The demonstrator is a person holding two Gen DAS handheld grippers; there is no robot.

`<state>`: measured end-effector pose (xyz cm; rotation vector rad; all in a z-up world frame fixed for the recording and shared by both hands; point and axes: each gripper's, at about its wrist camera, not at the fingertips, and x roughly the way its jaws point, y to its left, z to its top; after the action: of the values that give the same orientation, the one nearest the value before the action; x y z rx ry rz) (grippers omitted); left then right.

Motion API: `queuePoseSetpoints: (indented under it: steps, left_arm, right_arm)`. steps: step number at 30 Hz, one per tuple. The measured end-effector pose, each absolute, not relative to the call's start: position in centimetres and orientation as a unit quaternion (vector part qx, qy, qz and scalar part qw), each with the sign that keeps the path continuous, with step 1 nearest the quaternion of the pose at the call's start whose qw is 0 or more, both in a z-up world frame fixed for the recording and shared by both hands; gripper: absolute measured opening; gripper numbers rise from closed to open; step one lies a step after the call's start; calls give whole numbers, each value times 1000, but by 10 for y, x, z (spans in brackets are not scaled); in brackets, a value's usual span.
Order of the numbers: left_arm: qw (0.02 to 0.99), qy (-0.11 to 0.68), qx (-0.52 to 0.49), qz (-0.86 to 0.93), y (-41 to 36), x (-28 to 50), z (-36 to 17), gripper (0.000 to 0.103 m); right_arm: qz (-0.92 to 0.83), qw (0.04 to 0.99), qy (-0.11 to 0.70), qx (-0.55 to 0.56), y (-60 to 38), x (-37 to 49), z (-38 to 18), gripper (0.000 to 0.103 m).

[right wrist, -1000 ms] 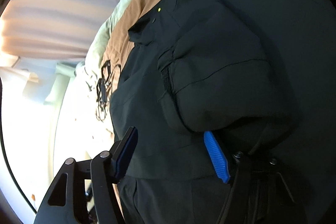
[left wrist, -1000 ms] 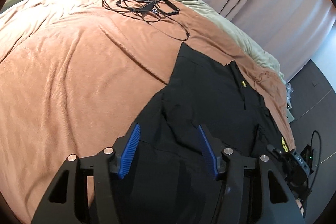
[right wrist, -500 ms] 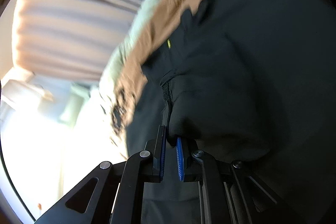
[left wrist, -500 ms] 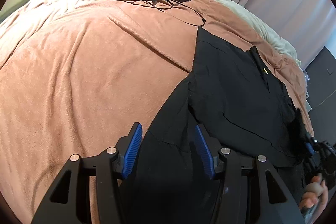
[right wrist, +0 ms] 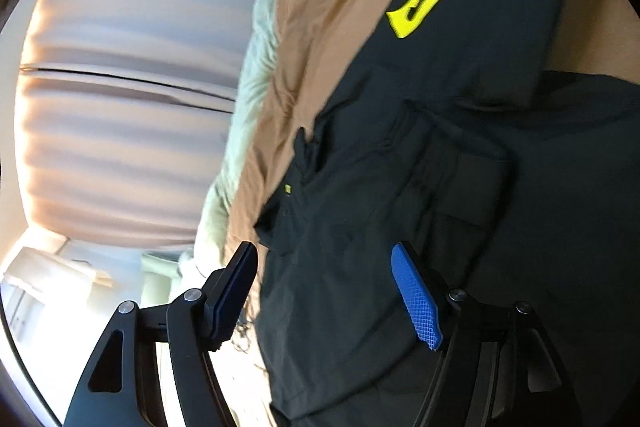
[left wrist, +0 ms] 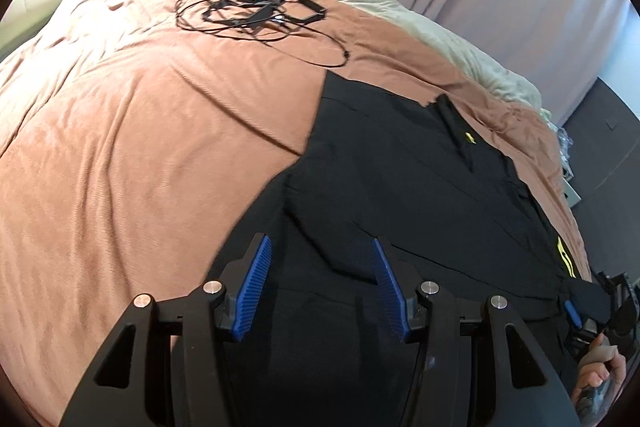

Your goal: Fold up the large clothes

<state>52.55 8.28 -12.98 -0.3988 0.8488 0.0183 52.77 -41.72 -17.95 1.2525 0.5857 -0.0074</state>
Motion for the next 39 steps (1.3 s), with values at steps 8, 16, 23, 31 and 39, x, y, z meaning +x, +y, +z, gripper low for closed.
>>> queuePoseSetpoints:
  steps: [8, 16, 23, 31, 39]
  left_arm:
    - [893, 412, -177, -21, 56, 520, -124, 53]
    - [896, 415, -155, -22, 52, 528, -126, 53]
    - [891, 426, -158, -15, 53, 541, -140, 53]
    - [894, 425, -141, -13, 45, 542, -140, 53]
    - [894, 425, -139, -20, 35, 533, -133, 53]
  right_arm:
    - [-30, 766, 343, 543, -462, 486, -185, 70]
    - [4, 799, 380, 466, -474, 517, -179, 38]
    - [3, 800, 401, 447, -479, 548, -199, 13]
    - [6, 809, 388, 442, -487, 559, -189, 12]
    - [-50, 836, 333, 433, -521, 515, -139, 55]
